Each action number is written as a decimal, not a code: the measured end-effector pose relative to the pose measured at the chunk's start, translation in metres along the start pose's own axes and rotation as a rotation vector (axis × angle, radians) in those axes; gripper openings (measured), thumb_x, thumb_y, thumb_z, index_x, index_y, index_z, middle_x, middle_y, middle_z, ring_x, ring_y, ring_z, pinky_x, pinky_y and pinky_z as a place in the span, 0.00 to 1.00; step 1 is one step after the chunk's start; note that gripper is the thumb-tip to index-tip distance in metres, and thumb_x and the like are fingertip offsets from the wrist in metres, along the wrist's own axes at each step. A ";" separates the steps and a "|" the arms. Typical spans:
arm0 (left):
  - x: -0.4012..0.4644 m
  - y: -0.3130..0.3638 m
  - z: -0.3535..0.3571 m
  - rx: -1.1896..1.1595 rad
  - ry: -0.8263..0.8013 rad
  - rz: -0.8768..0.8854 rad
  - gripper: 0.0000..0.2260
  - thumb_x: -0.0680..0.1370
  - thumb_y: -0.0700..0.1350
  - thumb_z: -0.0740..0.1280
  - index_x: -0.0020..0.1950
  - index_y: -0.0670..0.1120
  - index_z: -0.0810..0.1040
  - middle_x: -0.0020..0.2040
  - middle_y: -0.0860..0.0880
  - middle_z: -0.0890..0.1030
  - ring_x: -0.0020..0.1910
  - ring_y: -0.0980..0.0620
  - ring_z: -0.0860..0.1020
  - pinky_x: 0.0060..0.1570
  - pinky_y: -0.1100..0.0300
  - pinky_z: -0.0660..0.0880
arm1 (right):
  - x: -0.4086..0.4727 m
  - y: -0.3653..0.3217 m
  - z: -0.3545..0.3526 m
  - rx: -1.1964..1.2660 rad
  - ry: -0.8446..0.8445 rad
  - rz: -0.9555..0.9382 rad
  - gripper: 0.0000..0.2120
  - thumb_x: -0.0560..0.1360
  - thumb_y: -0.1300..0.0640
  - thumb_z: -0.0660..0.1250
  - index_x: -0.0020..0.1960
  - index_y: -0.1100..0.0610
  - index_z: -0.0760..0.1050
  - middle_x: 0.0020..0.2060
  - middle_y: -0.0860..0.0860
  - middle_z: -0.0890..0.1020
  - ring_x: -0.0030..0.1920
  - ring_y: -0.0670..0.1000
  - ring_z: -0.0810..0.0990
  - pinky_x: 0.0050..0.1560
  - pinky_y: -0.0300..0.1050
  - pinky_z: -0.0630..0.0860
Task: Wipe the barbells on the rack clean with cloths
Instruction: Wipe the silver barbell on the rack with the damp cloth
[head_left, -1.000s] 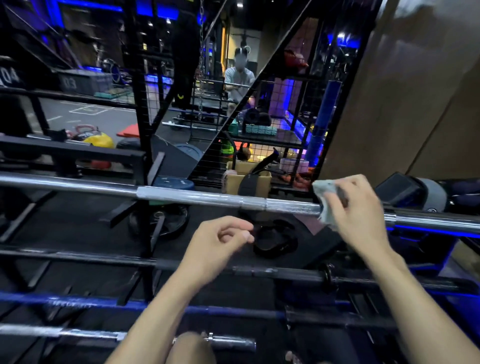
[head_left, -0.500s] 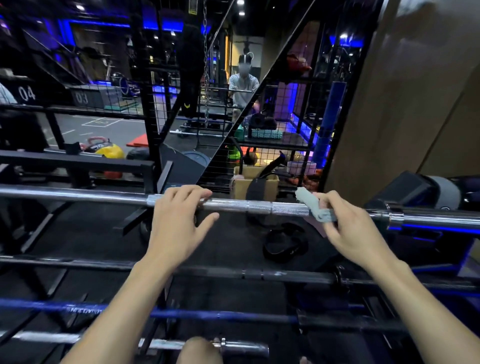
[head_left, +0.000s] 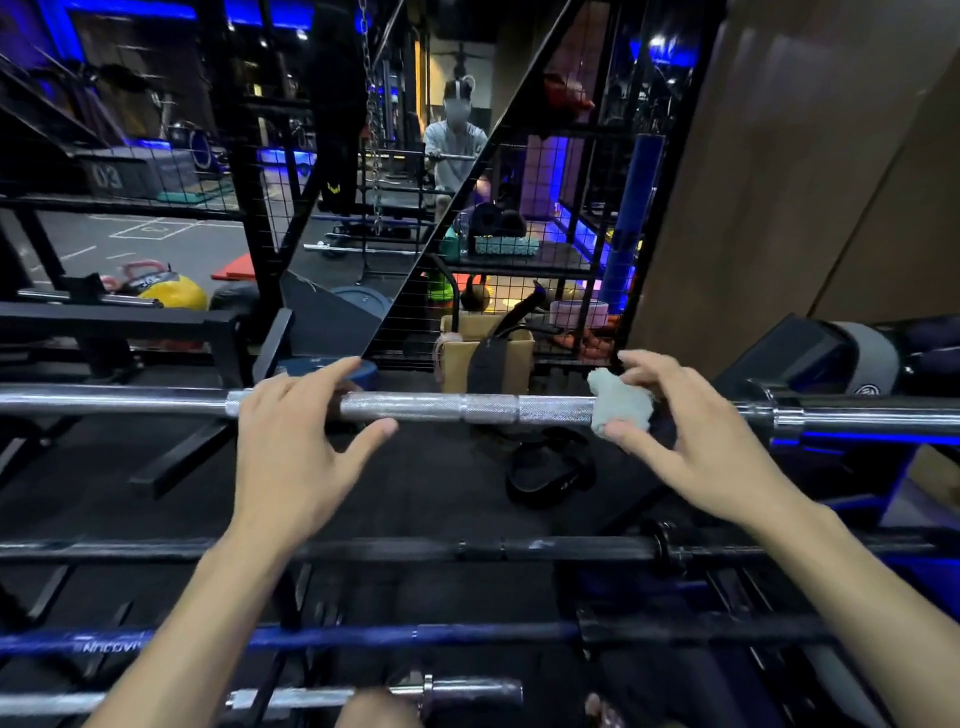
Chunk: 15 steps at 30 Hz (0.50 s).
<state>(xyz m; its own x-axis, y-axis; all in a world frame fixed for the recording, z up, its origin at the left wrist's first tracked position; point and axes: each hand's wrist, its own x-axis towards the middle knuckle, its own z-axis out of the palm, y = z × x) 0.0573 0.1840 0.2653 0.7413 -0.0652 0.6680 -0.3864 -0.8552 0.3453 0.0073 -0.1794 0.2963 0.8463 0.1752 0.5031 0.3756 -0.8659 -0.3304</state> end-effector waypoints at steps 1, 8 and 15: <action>0.000 0.001 0.001 -0.007 0.009 -0.001 0.30 0.72 0.64 0.71 0.69 0.49 0.77 0.50 0.52 0.83 0.51 0.46 0.75 0.61 0.44 0.70 | 0.003 0.003 0.003 -0.040 -0.044 -0.016 0.29 0.79 0.35 0.61 0.75 0.48 0.67 0.64 0.41 0.76 0.64 0.44 0.73 0.63 0.42 0.68; -0.002 -0.003 0.010 -0.004 0.045 0.010 0.30 0.72 0.61 0.70 0.70 0.47 0.77 0.51 0.50 0.83 0.52 0.46 0.73 0.62 0.47 0.65 | 0.037 -0.018 0.023 -0.147 -0.175 -0.135 0.11 0.84 0.44 0.51 0.52 0.43 0.71 0.46 0.48 0.80 0.48 0.53 0.77 0.52 0.54 0.73; 0.000 -0.007 0.010 -0.034 0.063 0.024 0.30 0.72 0.64 0.67 0.69 0.48 0.78 0.51 0.52 0.83 0.52 0.47 0.74 0.63 0.46 0.66 | 0.039 0.006 -0.003 -0.192 -0.220 -0.007 0.18 0.82 0.37 0.47 0.44 0.42 0.70 0.35 0.42 0.76 0.39 0.49 0.74 0.46 0.56 0.75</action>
<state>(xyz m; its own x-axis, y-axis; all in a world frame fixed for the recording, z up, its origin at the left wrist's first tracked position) 0.0655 0.1854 0.2563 0.6960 -0.0516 0.7162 -0.4226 -0.8358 0.3505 0.0413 -0.1792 0.3160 0.9132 0.2611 0.3129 0.3216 -0.9333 -0.1598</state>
